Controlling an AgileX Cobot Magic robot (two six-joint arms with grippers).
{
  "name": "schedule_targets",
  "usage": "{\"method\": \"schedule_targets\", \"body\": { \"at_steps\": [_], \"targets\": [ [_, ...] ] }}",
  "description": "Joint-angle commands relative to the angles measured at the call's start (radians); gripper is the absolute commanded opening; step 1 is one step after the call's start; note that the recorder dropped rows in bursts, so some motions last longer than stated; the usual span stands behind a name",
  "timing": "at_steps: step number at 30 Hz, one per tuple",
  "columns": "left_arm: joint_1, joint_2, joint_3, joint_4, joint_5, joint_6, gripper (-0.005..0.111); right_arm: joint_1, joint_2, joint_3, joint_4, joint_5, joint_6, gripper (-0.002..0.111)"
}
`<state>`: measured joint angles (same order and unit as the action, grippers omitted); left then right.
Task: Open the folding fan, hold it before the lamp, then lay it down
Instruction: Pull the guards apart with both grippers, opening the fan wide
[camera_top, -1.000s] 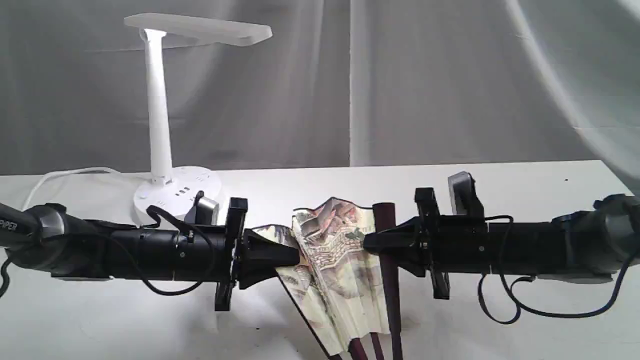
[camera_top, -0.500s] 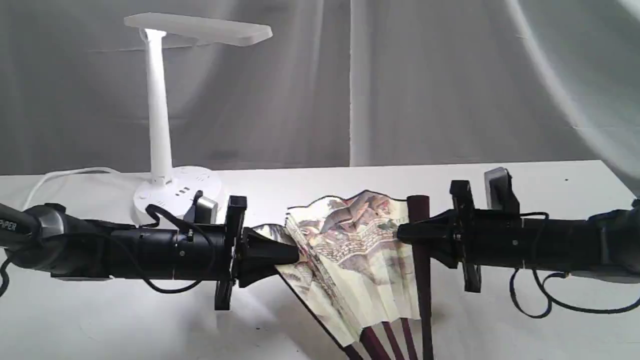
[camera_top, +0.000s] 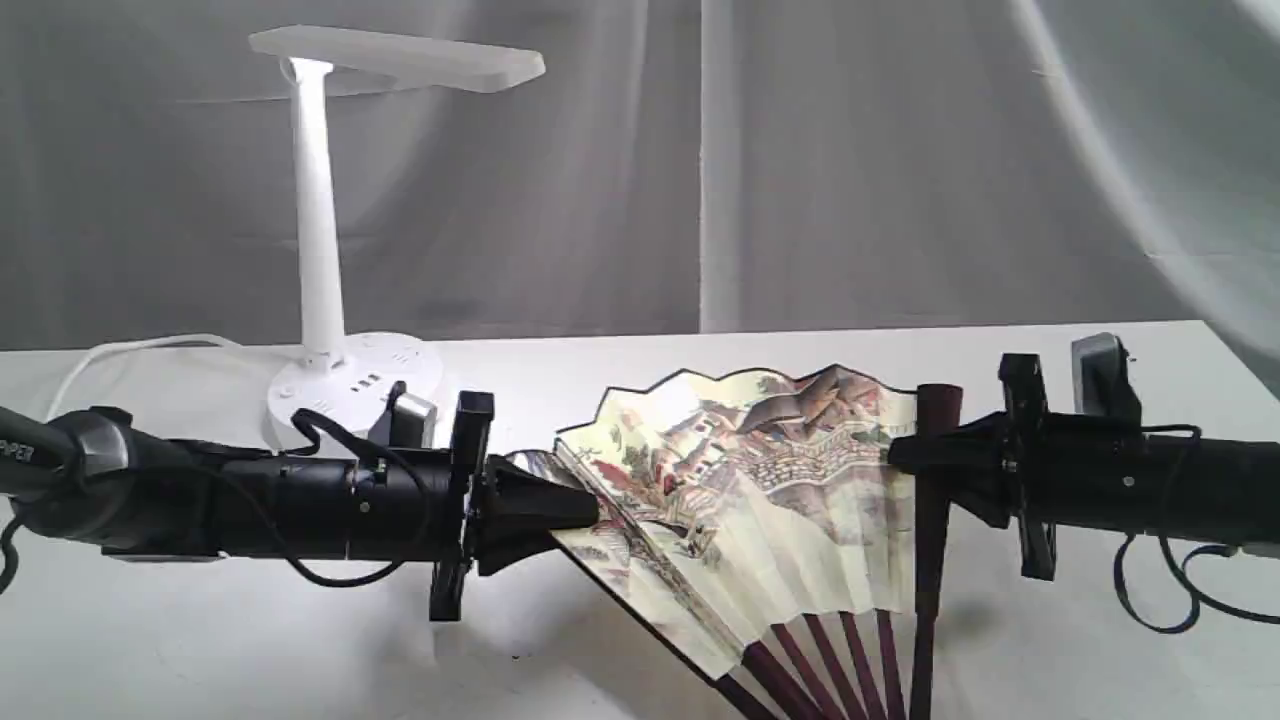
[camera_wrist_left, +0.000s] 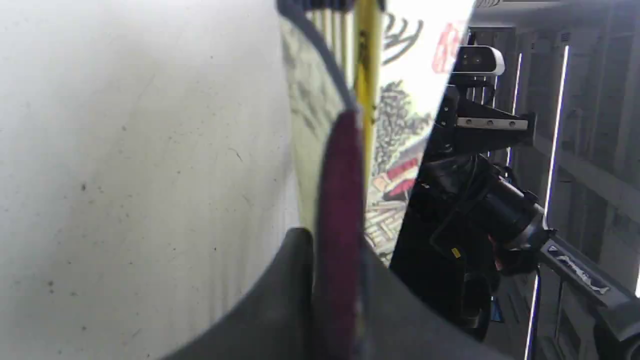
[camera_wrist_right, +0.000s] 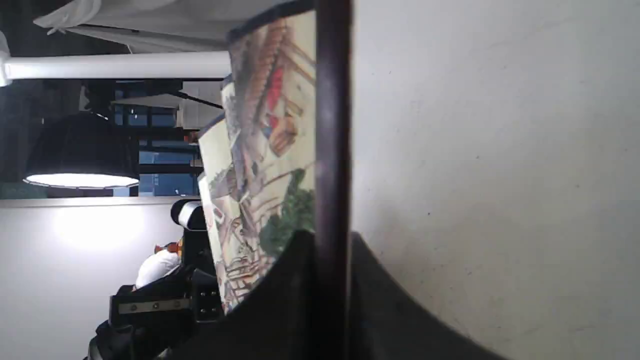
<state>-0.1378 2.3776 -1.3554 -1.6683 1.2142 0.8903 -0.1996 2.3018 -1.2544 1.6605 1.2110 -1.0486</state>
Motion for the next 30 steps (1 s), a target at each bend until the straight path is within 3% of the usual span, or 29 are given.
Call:
{"method": "schedule_targets", "body": {
  "at_steps": [1, 11, 21, 30],
  "targets": [
    [0.011, 0.0, 0.001, 0.041, 0.007, 0.008, 0.0, -0.037, -0.011, 0.002, 0.001, 0.01, 0.003, 0.0],
    [0.111, 0.0, 0.003, 0.062, 0.007, 0.008, 0.0, -0.095, -0.011, 0.002, 0.019, 0.01, -0.001, 0.0],
    [0.144, 0.0, 0.003, 0.092, 0.007, 0.0, 0.0, -0.129, -0.011, 0.002, 0.021, 0.01, -0.008, 0.0],
    [0.195, -0.008, 0.003, 0.108, 0.007, -0.124, 0.0, -0.159, -0.011, 0.002, 0.026, 0.01, 0.021, 0.0]
  ]
}}
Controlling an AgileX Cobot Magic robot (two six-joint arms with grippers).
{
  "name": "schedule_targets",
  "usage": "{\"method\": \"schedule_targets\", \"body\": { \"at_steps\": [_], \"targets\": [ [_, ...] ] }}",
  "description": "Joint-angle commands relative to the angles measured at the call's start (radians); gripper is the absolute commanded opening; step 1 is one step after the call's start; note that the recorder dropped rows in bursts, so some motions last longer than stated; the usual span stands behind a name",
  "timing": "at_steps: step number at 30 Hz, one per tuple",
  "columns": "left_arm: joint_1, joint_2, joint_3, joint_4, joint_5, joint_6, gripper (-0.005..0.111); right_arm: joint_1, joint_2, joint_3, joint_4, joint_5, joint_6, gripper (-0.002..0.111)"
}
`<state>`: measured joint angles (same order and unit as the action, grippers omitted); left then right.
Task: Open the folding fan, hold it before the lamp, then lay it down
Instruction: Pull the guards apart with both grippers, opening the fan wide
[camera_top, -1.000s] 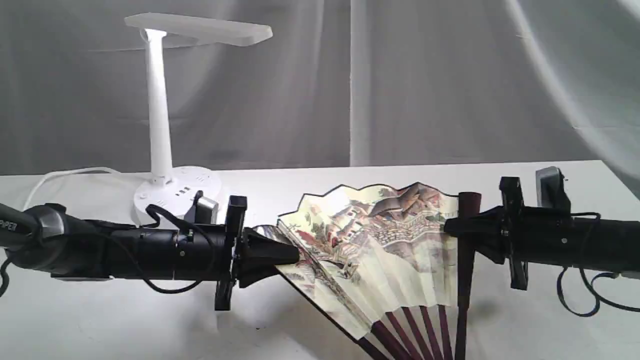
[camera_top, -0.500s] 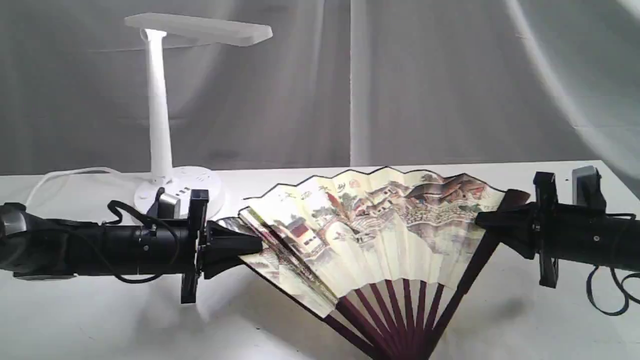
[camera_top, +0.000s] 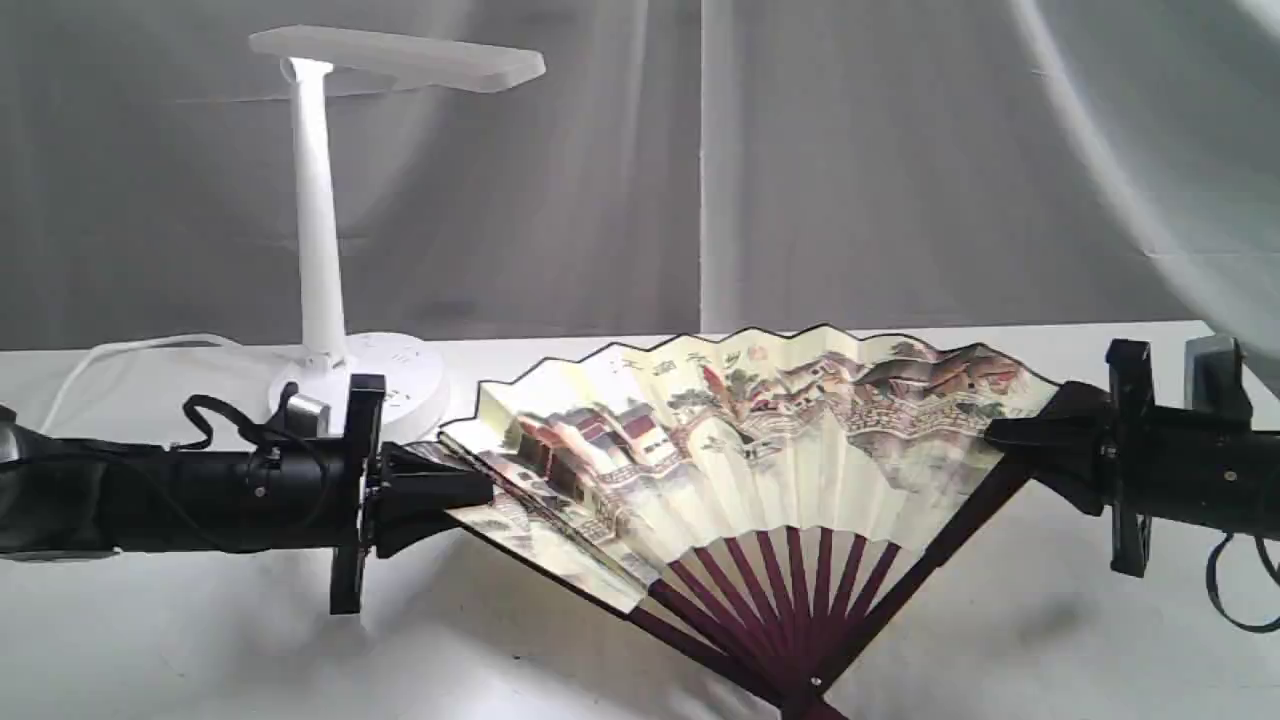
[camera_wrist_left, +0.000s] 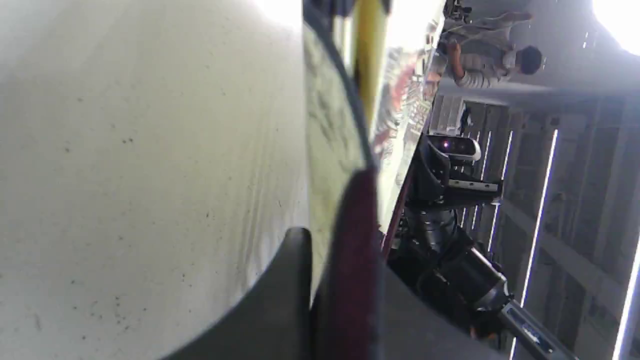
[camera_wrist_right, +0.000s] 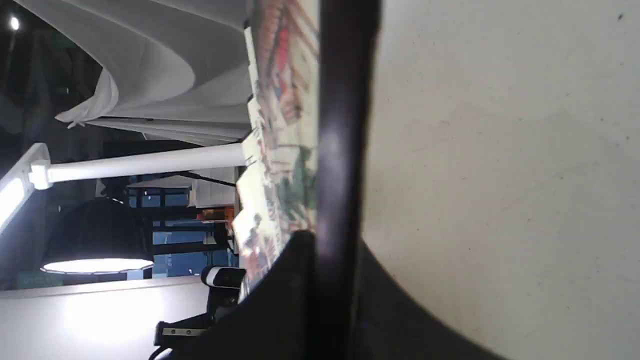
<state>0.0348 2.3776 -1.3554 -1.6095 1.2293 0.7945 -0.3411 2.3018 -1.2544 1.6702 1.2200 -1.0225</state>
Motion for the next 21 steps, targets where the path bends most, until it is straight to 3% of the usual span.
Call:
{"method": "schedule_targets", "body": {
  "at_steps": [1, 21],
  "targets": [
    [0.031, -0.012, 0.003, 0.049, -0.008, -0.034, 0.0, -0.02, -0.011, 0.002, 0.023, 0.001, 0.0, 0.0],
    [0.125, -0.101, 0.003, 0.084, -0.008, -0.088, 0.0, -0.08, -0.011, 0.002, 0.074, 0.001, 0.01, 0.0]
  ]
}}
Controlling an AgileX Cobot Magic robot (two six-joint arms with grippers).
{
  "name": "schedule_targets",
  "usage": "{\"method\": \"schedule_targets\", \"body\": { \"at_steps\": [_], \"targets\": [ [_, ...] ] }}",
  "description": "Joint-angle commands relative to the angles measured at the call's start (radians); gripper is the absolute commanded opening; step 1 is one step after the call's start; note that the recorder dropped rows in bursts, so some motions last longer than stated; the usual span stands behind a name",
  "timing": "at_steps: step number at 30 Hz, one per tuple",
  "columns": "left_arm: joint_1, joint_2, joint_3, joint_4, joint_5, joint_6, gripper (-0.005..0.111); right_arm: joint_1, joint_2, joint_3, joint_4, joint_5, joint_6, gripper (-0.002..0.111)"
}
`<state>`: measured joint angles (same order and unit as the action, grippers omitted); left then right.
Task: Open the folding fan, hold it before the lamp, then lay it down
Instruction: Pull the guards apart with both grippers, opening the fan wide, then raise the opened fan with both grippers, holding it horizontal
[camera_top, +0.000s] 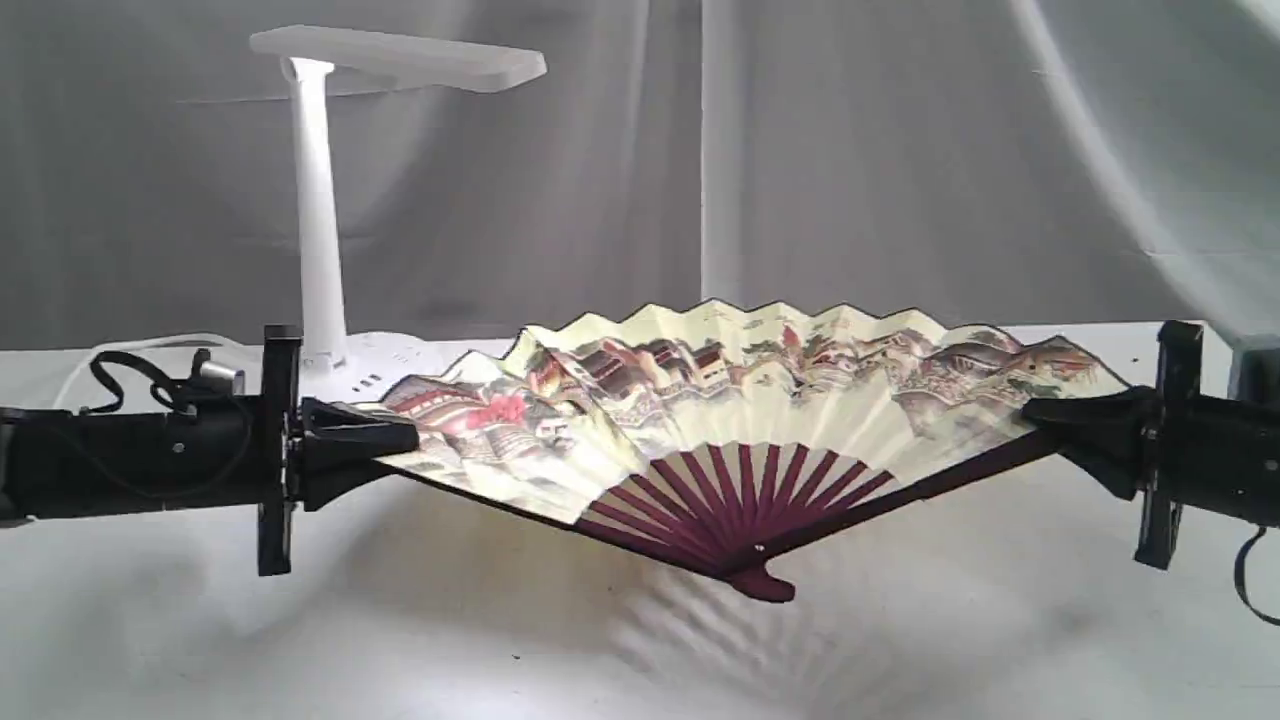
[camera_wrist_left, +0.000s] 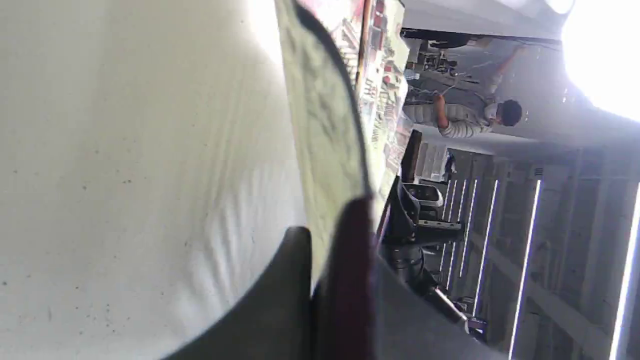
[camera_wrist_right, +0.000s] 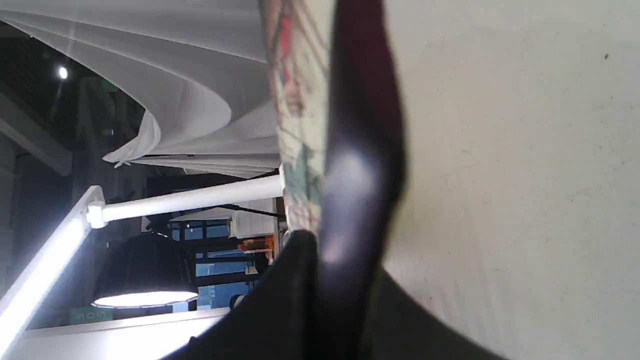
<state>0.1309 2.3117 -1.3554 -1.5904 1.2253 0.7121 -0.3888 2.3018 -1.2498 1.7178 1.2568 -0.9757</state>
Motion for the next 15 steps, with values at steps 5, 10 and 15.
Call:
{"method": "schedule_targets", "body": {
  "at_steps": [5, 10, 15],
  "targets": [
    [0.033, -0.08, 0.003, 0.105, -0.004, -0.027, 0.0, -0.032, -0.011, -0.003, 0.027, -0.036, -0.037, 0.0],
    [0.033, -0.126, 0.026, 0.102, -0.004, -0.057, 0.0, -0.032, -0.011, -0.003, 0.027, -0.036, -0.037, 0.0],
    [0.042, -0.178, 0.097, 0.102, -0.004, -0.05, 0.0, -0.045, -0.011, -0.003, 0.027, -0.036, -0.037, 0.0]
  ]
}}
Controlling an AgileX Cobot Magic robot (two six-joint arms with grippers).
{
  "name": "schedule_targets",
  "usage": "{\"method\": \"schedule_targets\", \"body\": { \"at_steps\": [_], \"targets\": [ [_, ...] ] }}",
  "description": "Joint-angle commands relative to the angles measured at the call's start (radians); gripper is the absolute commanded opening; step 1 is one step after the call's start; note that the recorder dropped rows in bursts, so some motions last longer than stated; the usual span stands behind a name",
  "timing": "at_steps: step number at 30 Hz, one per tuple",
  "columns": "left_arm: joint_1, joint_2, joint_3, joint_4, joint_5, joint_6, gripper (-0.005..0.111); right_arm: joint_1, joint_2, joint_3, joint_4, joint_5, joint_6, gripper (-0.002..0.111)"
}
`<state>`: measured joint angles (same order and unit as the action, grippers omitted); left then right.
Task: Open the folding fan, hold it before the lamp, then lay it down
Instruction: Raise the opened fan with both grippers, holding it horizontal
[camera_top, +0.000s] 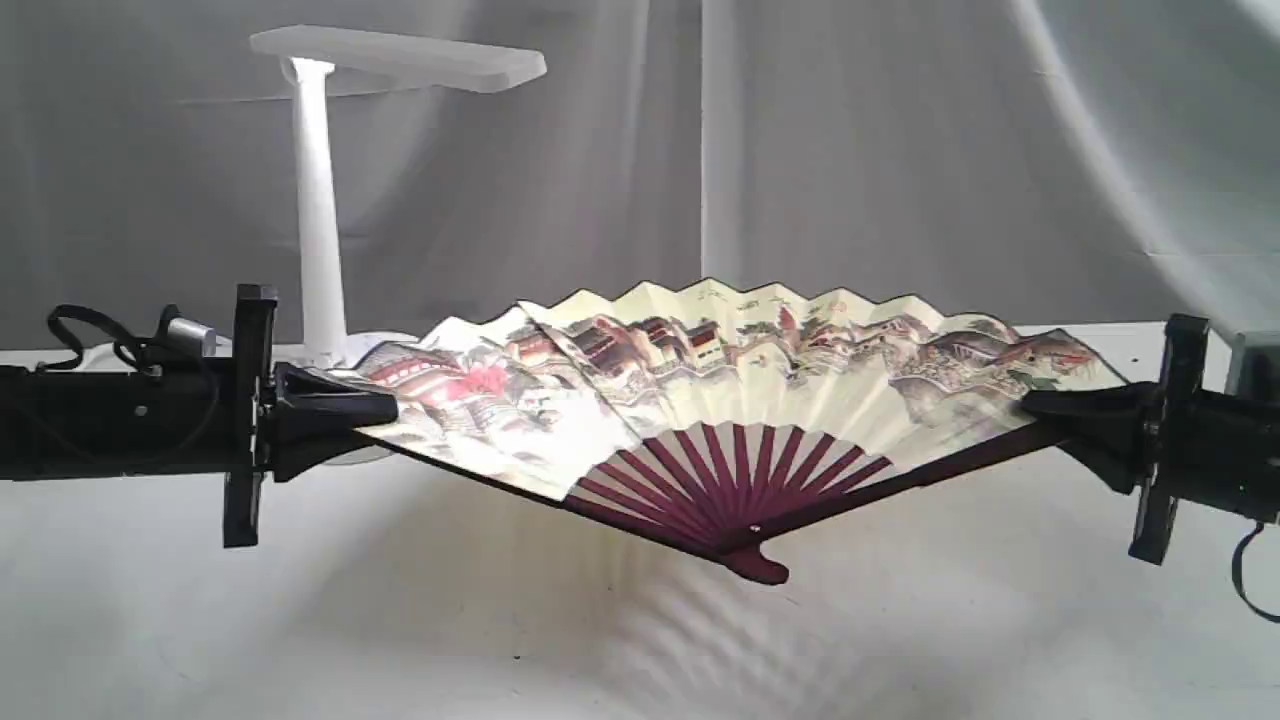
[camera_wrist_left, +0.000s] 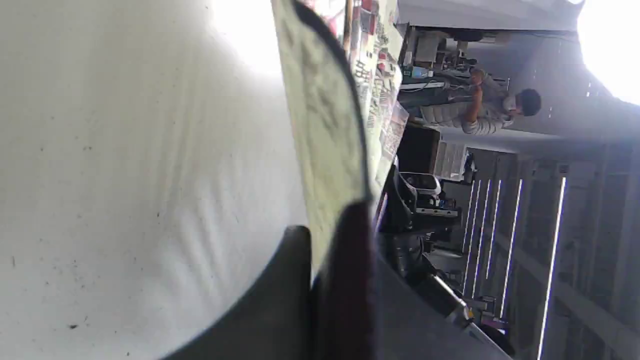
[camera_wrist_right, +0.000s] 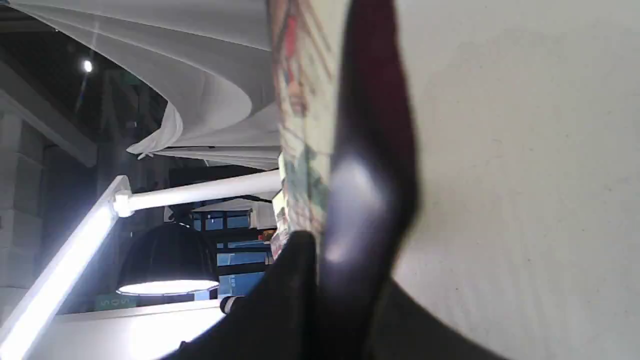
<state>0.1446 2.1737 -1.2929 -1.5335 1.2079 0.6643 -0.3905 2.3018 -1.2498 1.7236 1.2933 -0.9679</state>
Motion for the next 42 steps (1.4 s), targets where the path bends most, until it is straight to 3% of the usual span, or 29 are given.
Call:
{"method": "schedule_targets", "body": {
  "at_steps": [1, 13, 26, 42],
  "targets": [
    [0.033, -0.05, 0.046, 0.045, 0.013, 0.002, 0.0, -0.05, -0.011, -0.003, 0.021, -0.072, -0.045, 0.0],
    [0.145, -0.185, 0.214, -0.022, 0.013, 0.1, 0.0, -0.086, -0.011, -0.003, 0.021, -0.072, -0.055, 0.0],
    [0.148, -0.322, 0.281, -0.059, 0.013, 0.059, 0.0, -0.086, -0.025, -0.003, 0.021, -0.072, 0.008, 0.0],
    [0.148, -0.337, 0.281, -0.11, 0.013, -0.014, 0.0, -0.076, -0.215, -0.003, 0.021, -0.072, 0.088, 0.0]
  ]
}}
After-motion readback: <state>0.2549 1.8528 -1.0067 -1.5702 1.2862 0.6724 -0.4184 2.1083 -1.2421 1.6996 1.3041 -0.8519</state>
